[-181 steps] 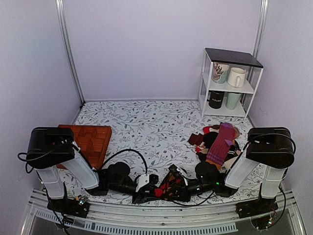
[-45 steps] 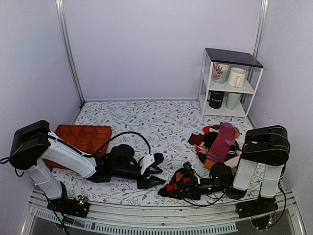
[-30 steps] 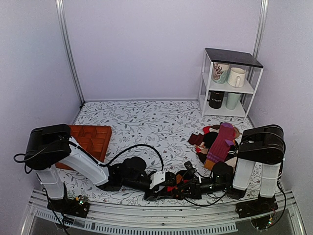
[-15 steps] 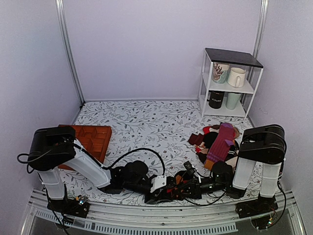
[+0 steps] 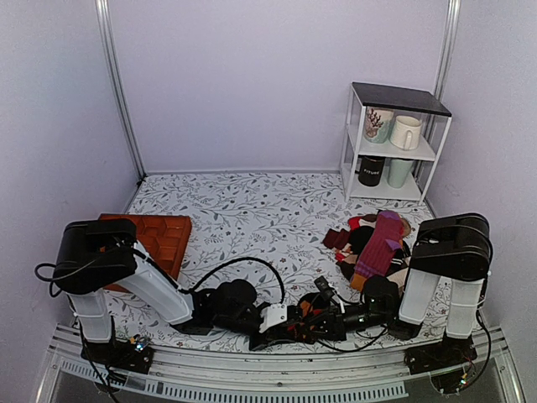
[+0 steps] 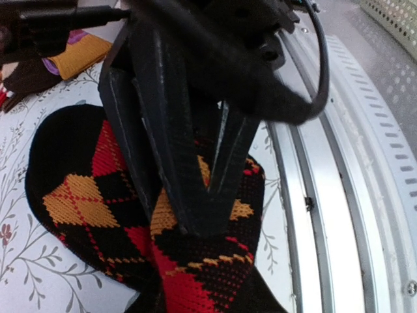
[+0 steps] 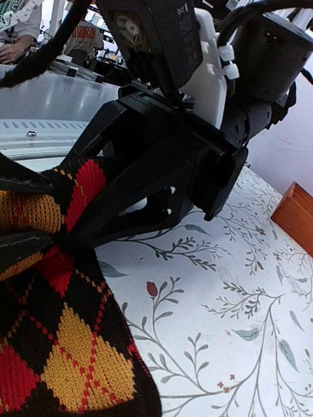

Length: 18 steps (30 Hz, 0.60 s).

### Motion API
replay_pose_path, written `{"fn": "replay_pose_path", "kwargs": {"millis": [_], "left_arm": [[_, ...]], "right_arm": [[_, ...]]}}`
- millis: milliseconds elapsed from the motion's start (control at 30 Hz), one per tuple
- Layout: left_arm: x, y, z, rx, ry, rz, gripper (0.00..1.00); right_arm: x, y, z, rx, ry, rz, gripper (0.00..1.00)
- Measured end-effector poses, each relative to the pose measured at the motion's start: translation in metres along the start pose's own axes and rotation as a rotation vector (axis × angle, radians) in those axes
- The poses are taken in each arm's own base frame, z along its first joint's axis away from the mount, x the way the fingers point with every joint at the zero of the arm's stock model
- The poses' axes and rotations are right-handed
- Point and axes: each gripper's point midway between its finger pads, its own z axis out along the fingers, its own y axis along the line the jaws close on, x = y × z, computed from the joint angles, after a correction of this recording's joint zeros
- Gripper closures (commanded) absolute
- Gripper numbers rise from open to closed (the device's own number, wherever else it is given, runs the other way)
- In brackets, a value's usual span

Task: Roll the socks
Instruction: Roll the sock at the center of the board.

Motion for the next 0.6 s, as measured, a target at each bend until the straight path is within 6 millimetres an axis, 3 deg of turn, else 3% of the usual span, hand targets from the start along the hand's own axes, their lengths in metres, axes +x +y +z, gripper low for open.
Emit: {"fn": "replay_pose_path", "kwargs": {"millis": [167, 333, 600], "left_arm": [[0.0001, -0.0005, -0.0004, 0.002, 0.002, -0.005, 1.0], [0.0007, -0.0012, 0.0001, 0.015, 0.029, -0.027, 1.0], [0.0029, -0.0013, -0.0014, 0.059, 0.059, -0.165, 1.0]], "right_arm": [[-0.0003, -0.0004, 0.0003, 0.001, 0.002, 0.002, 0.93], [-0.0001, -0.001, 0.001, 0.006, 0.013, 0.01, 0.87], [-0.0027, -0.0039, 0.0022, 0.058, 0.045, 0.034, 0.63]]}}
